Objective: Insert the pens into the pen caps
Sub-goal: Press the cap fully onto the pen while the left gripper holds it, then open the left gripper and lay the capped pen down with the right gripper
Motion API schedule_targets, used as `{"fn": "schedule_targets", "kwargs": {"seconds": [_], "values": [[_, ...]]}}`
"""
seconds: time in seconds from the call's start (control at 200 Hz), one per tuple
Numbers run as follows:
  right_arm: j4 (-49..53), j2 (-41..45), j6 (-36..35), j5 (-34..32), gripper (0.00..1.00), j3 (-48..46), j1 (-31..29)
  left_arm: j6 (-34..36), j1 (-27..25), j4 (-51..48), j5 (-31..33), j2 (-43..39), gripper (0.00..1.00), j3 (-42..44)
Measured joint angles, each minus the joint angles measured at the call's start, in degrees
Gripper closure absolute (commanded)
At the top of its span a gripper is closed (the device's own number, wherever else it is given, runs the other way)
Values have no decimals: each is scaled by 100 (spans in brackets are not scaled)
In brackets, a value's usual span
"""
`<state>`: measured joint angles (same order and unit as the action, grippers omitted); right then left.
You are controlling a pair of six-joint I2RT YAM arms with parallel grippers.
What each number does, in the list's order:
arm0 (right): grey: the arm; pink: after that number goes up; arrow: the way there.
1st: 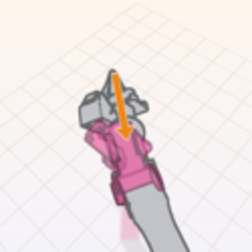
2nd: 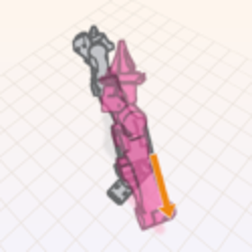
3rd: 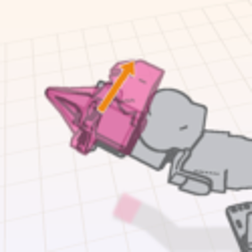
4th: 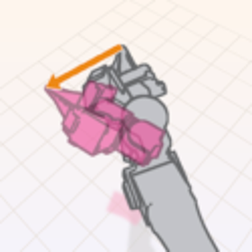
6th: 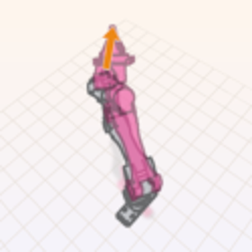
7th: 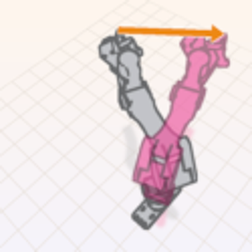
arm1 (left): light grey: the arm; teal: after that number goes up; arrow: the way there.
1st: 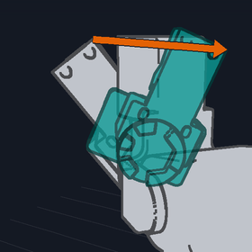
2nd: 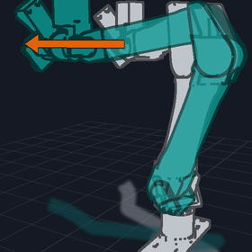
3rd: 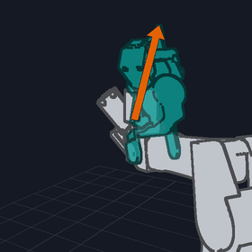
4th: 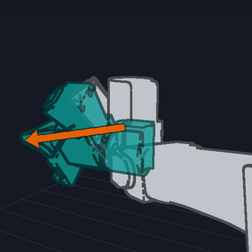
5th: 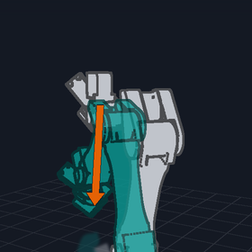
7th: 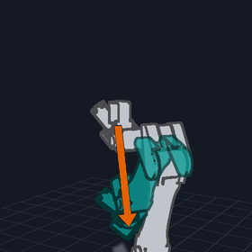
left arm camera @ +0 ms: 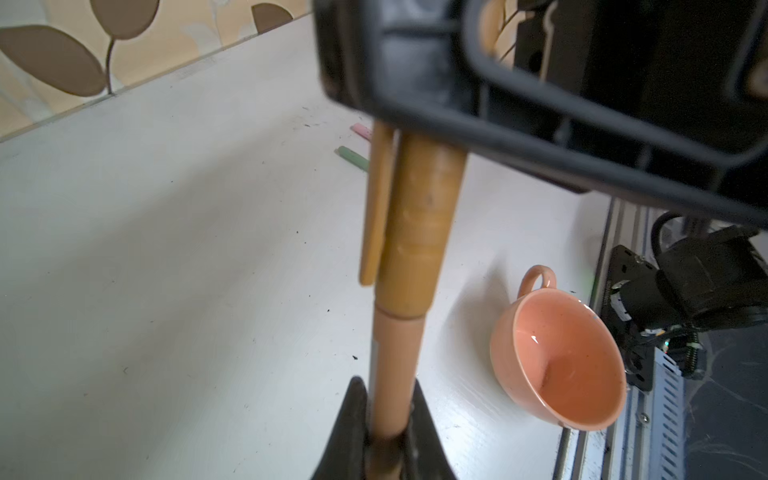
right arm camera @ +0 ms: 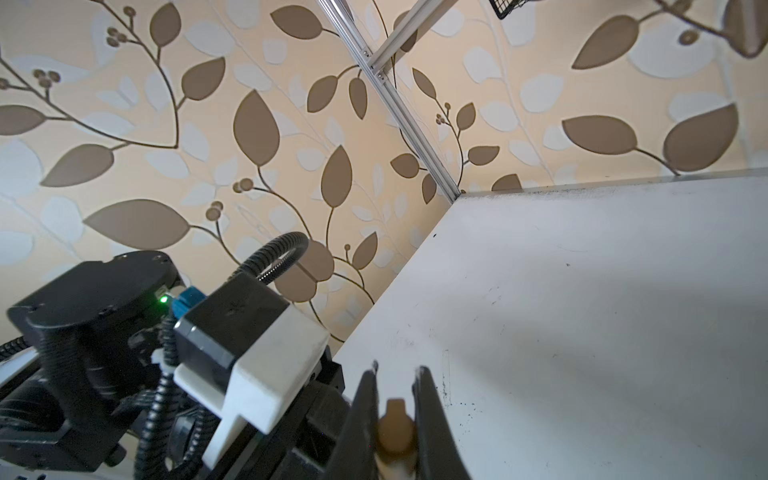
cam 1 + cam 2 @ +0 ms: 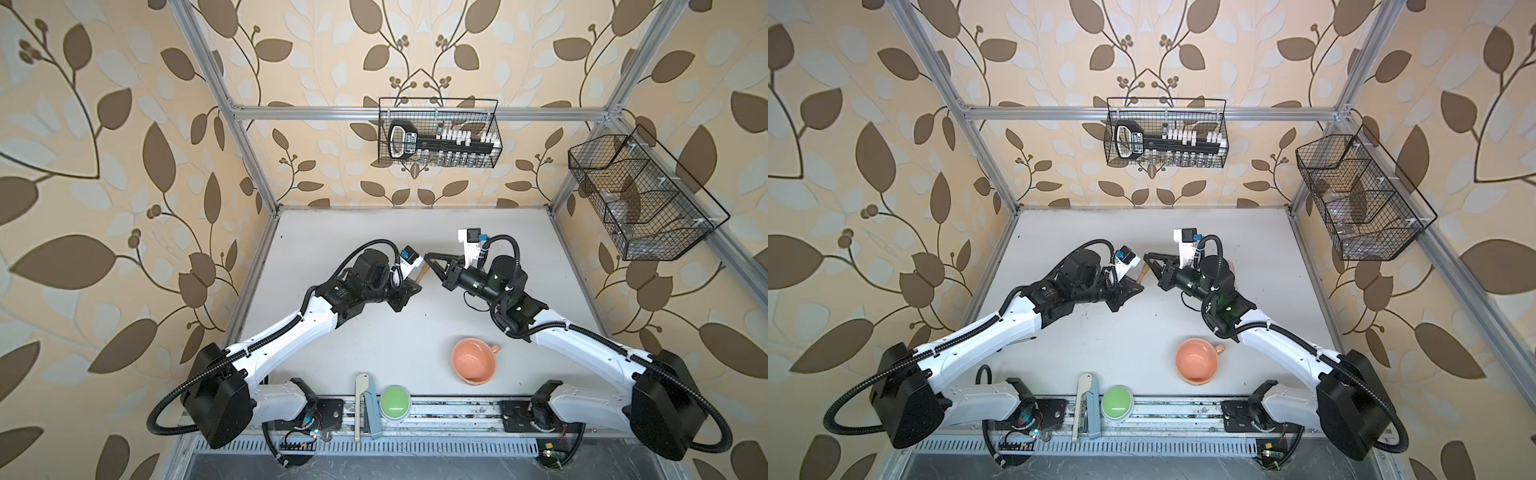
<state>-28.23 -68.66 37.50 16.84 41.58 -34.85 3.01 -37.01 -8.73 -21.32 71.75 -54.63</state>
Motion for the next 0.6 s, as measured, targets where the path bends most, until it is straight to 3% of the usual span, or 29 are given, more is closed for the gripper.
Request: {"fn": "schedule_targets", "kwargs": {"seconds": [0.17,0.285,0.375,0.525,0.6], "values": [[717,245,-70,271,100,350,249,-496,22,332,-590,0,100,-4],[1519,153,-310,531,100,973,426,-846,24,743,-660,-11,100,72],[2127,-26,-514,791,100,1423,573,-1152,24,1134,-579,-57,54,284],[3213,-372,-953,1047,100,1980,973,-1897,306,1333,164,-264,22,619],[3665,-612,-1126,1154,100,2275,1187,-2098,380,1333,599,-461,11,804]]}}
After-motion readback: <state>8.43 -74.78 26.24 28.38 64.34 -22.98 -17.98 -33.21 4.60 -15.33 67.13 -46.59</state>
